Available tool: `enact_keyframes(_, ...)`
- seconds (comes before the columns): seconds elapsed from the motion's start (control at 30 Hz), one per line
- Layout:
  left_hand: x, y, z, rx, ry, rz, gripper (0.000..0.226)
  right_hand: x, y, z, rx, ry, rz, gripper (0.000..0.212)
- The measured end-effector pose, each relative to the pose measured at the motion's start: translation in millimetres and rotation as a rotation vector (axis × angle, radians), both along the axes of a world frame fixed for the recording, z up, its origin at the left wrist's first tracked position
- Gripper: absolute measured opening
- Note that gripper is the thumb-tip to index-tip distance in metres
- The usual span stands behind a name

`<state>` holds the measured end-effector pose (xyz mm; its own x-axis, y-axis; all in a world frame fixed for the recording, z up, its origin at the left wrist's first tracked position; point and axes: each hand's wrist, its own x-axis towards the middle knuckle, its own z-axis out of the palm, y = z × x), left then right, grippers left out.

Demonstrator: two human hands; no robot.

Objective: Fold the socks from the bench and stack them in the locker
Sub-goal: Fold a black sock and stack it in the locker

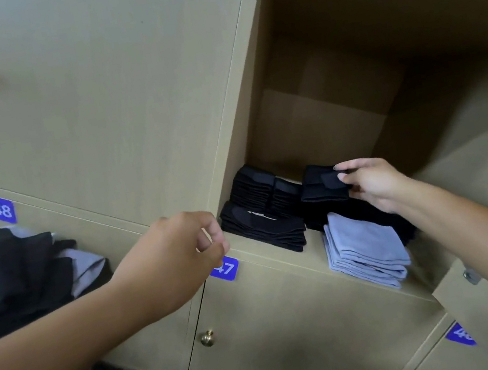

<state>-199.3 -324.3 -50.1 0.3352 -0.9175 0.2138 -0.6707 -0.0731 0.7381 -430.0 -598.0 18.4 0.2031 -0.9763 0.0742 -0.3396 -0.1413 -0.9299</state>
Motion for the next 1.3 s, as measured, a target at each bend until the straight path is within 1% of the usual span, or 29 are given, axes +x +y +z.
enact_keyframes(0.17,-3.5,-2.1,-1.9,0.020,0.007,-0.016,0.014,-2.3,-30.5,6.1,-0.051,0.095,-0.186,0.019)
enact_keyframes(0.23,-5.2,-3.5,-2.6,0.021,0.009,-0.019,0.014,-2.1,-39.1,6.9,-0.056,0.124,-0.228,0.020)
enact_keyframes(0.3,-7.6,-5.6,-2.8,0.026,0.006,-0.024,0.013,-2.3,-46.3,5.1,-0.046,0.142,-0.249,0.021)
enact_keyframes(0.4,-10.5,-9.8,-4.8,0.022,0.002,-0.041,0.013,1.4,-51.2,1.1,-0.026,0.165,-0.265,0.016)
enact_keyframes(0.57,-17.1,-16.1,-5.0,0.015,0.018,-0.070,0.014,7.2,-53.8,-5.4,-0.012,0.158,-0.324,0.022)
enact_keyframes(0.8,-21.5,-17.8,-10.2,0.040,0.007,-0.087,0.011,9.3,-60.6,-12.0,-0.027,0.239,-0.331,0.024)
enact_keyframes(0.93,-20.3,-20.6,-14.2,0.045,-0.004,-0.090,0.011,7.5,-70.4,-15.0,-0.111,0.383,-0.325,0.021)
enact_keyframes(1.03,-19.9,-21.7,-15.9,0.045,0.000,-0.104,0.009,7.3,-74.1,-17.3,-0.183,0.558,-0.299,0.023)
enact_keyframes(1.17,-19.1,-22.3,-17.6,0.036,-0.001,-0.116,0.007,9.3,-74.0,-21.0,-0.243,0.721,-0.316,0.013)
enact_keyframes(1.2,-18.9,-22.8,-18.0,0.035,-0.002,-0.117,0.007,10.4,-74.3,-22.8,-0.246,0.759,-0.318,0.014)
enact_keyframes(1.3,-18.7,-23.8,-19.2,0.038,-0.010,-0.117,0.007,14.3,-72.0,-27.1,-0.276,0.900,-0.311,0.030)
